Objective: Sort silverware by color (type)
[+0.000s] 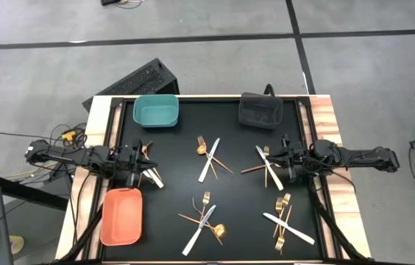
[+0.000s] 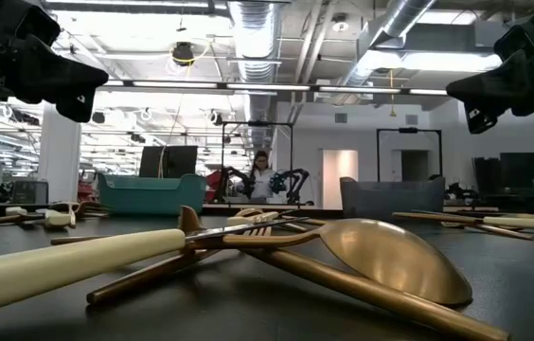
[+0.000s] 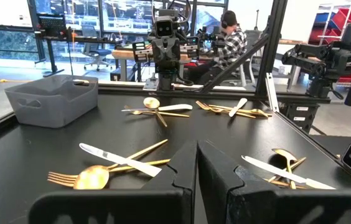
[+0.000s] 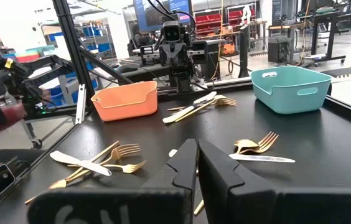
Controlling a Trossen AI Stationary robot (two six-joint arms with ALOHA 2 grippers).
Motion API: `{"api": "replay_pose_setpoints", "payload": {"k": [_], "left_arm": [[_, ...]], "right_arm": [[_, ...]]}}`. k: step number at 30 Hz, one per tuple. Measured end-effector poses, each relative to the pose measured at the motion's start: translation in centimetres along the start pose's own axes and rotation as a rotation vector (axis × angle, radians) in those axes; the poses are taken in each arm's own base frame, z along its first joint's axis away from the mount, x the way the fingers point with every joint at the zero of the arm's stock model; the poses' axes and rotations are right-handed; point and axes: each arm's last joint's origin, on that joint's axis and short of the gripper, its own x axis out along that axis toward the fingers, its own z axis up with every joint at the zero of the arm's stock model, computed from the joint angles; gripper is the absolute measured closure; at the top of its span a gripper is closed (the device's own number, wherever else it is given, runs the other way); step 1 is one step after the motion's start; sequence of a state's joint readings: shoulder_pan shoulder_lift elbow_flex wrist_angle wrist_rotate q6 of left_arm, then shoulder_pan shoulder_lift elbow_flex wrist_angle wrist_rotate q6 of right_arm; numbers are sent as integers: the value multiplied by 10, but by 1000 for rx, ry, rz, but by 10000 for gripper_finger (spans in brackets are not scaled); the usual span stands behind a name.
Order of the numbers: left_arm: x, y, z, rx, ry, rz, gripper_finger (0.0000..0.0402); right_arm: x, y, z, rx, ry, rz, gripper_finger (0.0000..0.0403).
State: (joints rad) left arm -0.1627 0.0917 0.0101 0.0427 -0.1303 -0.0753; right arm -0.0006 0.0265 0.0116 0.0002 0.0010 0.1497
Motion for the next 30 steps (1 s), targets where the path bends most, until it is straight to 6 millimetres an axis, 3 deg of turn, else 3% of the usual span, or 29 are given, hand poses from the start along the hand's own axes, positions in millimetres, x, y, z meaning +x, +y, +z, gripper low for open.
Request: {"api": "replay_pose_setpoints", "payload": {"k": [12, 19, 30], "left_arm": [[0, 0, 0, 1, 0, 0, 399], [0, 2, 4, 155, -41, 77, 399], [0, 3, 4, 135, -36, 110, 399]], "right_arm": [[0, 0, 0, 0, 0, 1, 359], [0, 0, 0, 0, 0, 0, 359], [0, 0, 4, 25, -48, -23, 359]]}}
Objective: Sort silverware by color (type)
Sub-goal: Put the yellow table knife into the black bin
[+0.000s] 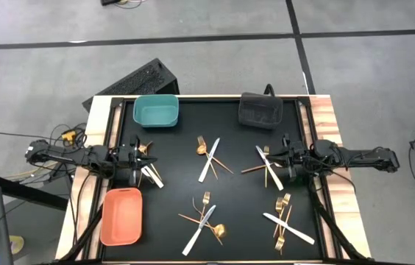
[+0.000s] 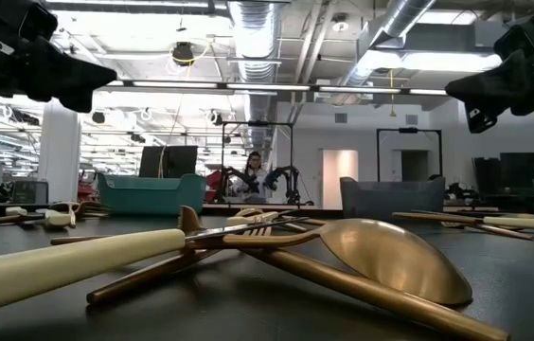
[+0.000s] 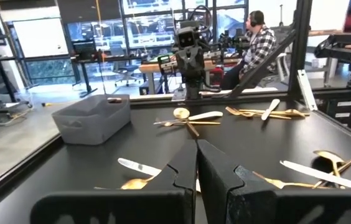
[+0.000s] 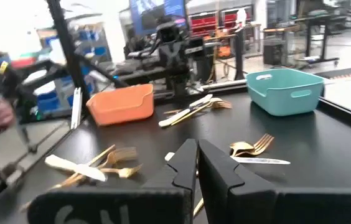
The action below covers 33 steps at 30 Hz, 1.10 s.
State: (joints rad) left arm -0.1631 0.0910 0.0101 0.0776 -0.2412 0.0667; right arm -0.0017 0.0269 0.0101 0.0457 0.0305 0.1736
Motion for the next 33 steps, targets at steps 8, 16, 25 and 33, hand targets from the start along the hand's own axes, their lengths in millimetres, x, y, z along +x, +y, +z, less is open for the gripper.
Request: {"api": "replay_pose_setpoints", "payload": {"k": [8, 16, 25, 33], "left_arm": [[0, 1, 4, 16, -36, 13, 399], [0, 1, 5, 1, -47, 14, 399], [0, 6, 3, -10, -18, 196, 399], [3, 16, -2, 36, 59, 452, 399]], "right_arm": [[0, -1, 9, 127, -101, -51, 359], [0, -8, 4, 173, -79, -284, 359], [6, -10, -7, 327, 198, -412, 355], [20, -2, 6, 352, 400, -439, 317]]}}
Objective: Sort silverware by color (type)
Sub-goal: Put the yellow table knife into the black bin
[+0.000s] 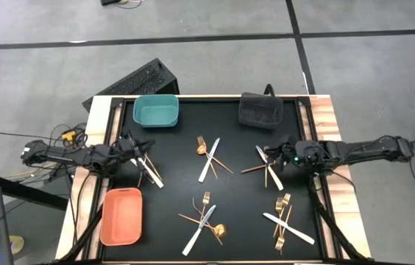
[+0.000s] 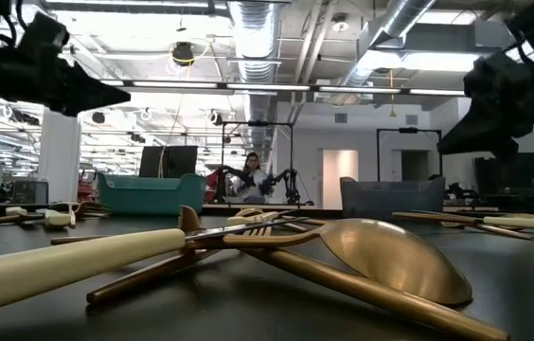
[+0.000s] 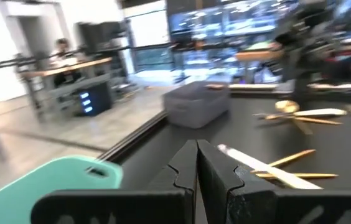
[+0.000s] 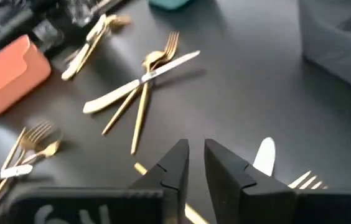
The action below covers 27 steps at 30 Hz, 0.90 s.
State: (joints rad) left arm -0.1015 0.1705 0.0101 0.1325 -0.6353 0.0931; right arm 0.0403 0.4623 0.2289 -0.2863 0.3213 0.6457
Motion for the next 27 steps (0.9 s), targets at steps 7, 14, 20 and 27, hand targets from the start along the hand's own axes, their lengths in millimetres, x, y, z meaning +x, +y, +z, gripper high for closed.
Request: {"api": "replay_pose_setpoints", "payload": {"k": [7, 14, 20, 27], "left_arm": [[9, 8, -8, -85, 77, 114, 374], [17, 13, -11, -141, 104, 205, 319], [21, 13, -7, -137, 68, 199, 313], [23, 11, -10, -136, 87, 200, 312]], "right_arm": [[-6, 18, 16, 50, 289, -216, 275], [-1, 27, 2, 98, 556, -361, 271], [9, 38, -14, 63, 627, -375, 270], [25, 49, -25, -45, 659, -330, 230]]}}
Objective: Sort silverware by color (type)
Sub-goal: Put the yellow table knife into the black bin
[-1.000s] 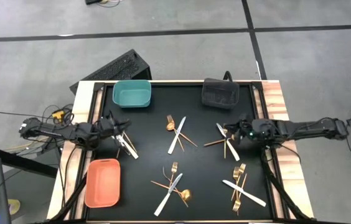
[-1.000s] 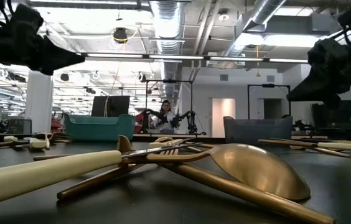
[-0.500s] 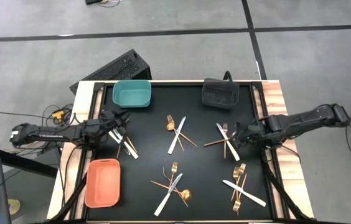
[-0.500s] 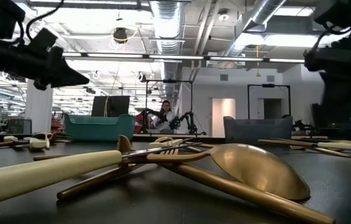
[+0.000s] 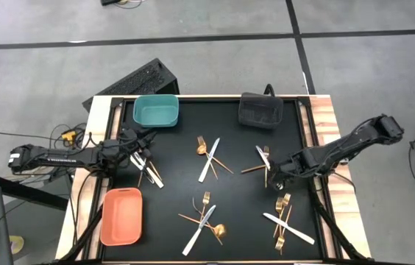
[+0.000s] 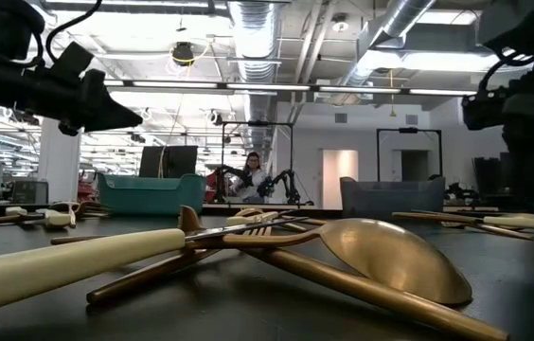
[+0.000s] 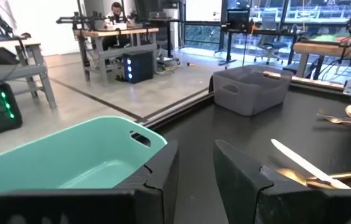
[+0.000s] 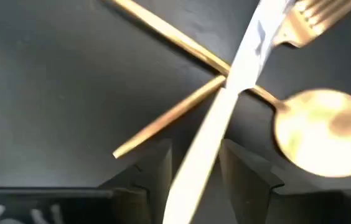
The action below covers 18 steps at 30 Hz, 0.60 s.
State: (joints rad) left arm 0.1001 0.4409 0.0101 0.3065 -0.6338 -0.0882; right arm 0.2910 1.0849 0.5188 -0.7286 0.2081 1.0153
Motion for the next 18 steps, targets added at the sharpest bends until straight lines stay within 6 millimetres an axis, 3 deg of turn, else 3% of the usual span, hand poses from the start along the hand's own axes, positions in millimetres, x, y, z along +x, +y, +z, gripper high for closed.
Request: {"api": "replay_pose_setpoints", "payload": {"k": [5, 9, 13, 18], "left_arm": [[1, -1, -3, -21, 23, 3, 312], [2, -1, -5, -20, 40, 5, 312], [3, -2, -7, -8, 57, -1, 313], [5, -3, -10, 6, 84, -17, 313]], "right_arm": [[13, -1, 3, 22, 55, -61, 192], [24, -2, 5, -7, 123, -96, 194], [31, -2, 9, -47, 151, -103, 224], [31, -6, 14, -71, 166, -85, 295]]}}
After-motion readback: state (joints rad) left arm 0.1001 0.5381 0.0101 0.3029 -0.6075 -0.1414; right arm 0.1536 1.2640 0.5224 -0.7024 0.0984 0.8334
